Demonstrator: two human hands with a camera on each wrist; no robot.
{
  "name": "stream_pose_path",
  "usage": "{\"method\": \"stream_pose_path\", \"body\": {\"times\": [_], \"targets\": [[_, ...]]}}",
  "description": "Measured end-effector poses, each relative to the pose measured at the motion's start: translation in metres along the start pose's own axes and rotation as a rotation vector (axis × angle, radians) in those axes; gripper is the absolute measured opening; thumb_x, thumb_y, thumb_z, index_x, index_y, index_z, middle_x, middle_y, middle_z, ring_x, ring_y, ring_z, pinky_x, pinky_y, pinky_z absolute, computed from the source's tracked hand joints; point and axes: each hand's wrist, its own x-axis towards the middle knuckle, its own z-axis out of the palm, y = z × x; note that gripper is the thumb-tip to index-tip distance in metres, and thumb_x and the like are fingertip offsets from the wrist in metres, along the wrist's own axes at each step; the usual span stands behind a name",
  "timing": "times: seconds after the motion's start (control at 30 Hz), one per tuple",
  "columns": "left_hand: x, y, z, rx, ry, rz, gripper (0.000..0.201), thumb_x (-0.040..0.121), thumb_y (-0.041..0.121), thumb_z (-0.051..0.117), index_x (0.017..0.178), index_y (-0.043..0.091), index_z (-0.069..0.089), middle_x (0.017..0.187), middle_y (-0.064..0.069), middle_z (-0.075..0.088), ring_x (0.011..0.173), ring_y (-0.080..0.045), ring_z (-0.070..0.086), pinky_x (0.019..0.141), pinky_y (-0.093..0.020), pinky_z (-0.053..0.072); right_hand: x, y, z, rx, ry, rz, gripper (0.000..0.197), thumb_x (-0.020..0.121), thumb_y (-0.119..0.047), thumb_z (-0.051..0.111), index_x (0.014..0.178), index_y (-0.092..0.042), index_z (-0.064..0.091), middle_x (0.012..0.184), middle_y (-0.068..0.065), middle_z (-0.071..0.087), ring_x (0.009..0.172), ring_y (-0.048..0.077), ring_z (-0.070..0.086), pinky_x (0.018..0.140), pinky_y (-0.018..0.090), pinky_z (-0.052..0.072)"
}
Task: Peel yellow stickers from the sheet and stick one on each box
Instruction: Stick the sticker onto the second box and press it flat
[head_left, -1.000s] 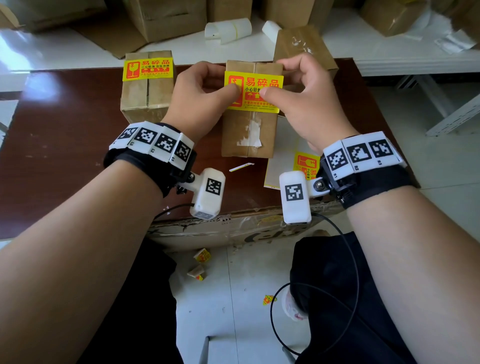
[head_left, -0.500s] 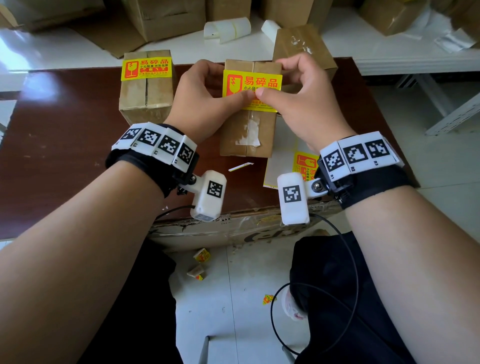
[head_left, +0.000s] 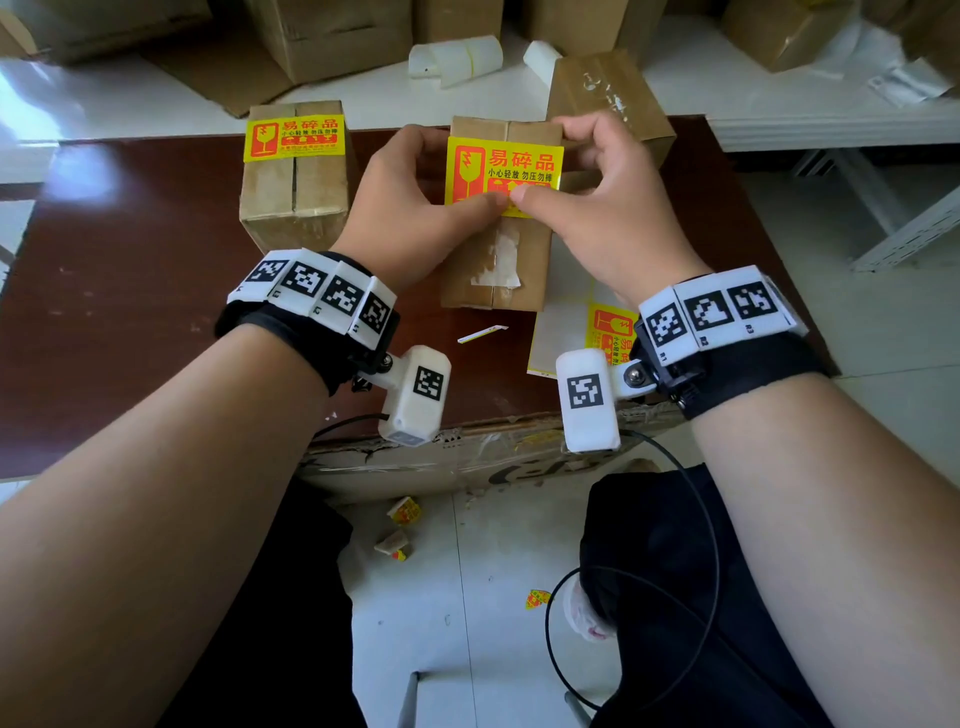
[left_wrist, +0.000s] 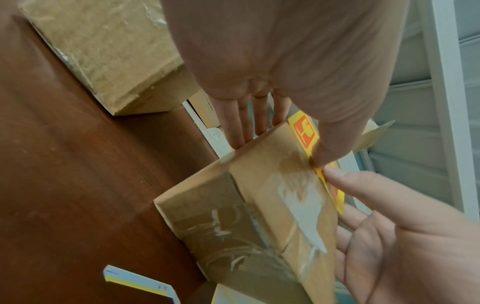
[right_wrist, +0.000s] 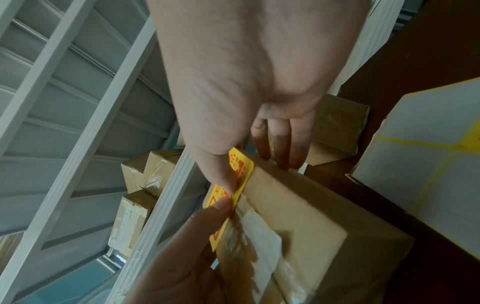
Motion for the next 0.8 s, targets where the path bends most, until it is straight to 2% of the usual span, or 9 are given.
{"method": "stream_pose_path", "body": {"times": [0.13, 0.33, 0.57, 0.7, 0.77, 0.8], "targets": [[0.0023, -0.0003, -0.0021, 0.009, -0.018, -0.010, 0.043, 0.086, 0.022, 0.083, 0.124, 0.016, 0.064, 0.109, 0.005, 0.075, 0.098, -0.008, 0.075, 0.084, -0.025, 0.063, 0.0011, 0.0005, -0.0021, 0.004, -0.027, 0.024, 0.053, 0.087, -0.020, 0.085, 0.136, -0.023, 0.064, 0.119, -0.008, 0.077, 0.116, 0.002, 0.071, 0.109, 0.040, 0.059], [0.0045, -0.0041, -0.0031, -0.070, -0.022, -0.013, 0.037, 0.087, 0.019, 0.075, 0.123, 0.013, 0.069, 0.108, 0.001, 0.078, 0.100, -0.015, 0.077, 0.089, -0.033, 0.064, 0.0012, -0.0018, -0.0038, 0.008, -0.049, 0.046, 0.060, 0.082, -0.022, 0.076, 0.140, -0.027, 0.064, 0.125, -0.006, 0.075, 0.124, 0.008, 0.069, 0.114, 0.044, 0.057], [0.0043, -0.0027, -0.0027, -0.139, -0.046, -0.034, 0.035, 0.084, 0.019, 0.068, 0.118, 0.017, 0.072, 0.101, 0.006, 0.077, 0.090, -0.005, 0.073, 0.074, -0.019, 0.054, 0.0010, -0.0028, -0.0059, 0.025, -0.062, 0.069, 0.068, 0.081, -0.020, 0.072, 0.148, -0.023, 0.063, 0.129, -0.008, 0.075, 0.129, 0.004, 0.066, 0.120, 0.045, 0.052], [0.0041, -0.0012, -0.0027, -0.170, -0.058, -0.052, 0.041, 0.080, 0.011, 0.058, 0.118, 0.013, 0.073, 0.089, 0.009, 0.074, 0.069, 0.003, 0.066, 0.061, -0.013, 0.048, 0.0020, -0.0023, -0.0077, 0.027, -0.072, 0.082, 0.068, 0.087, -0.011, 0.070, 0.153, -0.022, 0.060, 0.131, -0.008, 0.074, 0.129, 0.004, 0.066, 0.118, 0.043, 0.054], [0.0046, -0.0014, -0.0033, -0.185, -0.059, -0.079, 0.043, 0.078, 0.009, 0.054, 0.116, 0.015, 0.073, 0.081, 0.012, 0.074, 0.067, 0.000, 0.066, 0.063, -0.016, 0.049, 0.0028, -0.0016, -0.0080, 0.039, -0.069, 0.081, 0.065, 0.090, -0.006, 0.067, 0.153, -0.021, 0.060, 0.130, -0.007, 0.074, 0.126, 0.006, 0.069, 0.115, 0.042, 0.057], [0.0051, -0.0013, -0.0039, -0.196, -0.055, -0.098, 0.043, 0.077, 0.009, 0.052, 0.114, 0.017, 0.074, 0.081, 0.011, 0.075, 0.073, -0.007, 0.068, 0.068, -0.023, 0.052, 0.0031, -0.0019, -0.0079, 0.061, -0.068, 0.088, 0.062, 0.092, -0.004, 0.065, 0.152, -0.021, 0.061, 0.129, -0.006, 0.076, 0.124, 0.009, 0.071, 0.114, 0.043, 0.058]]}}
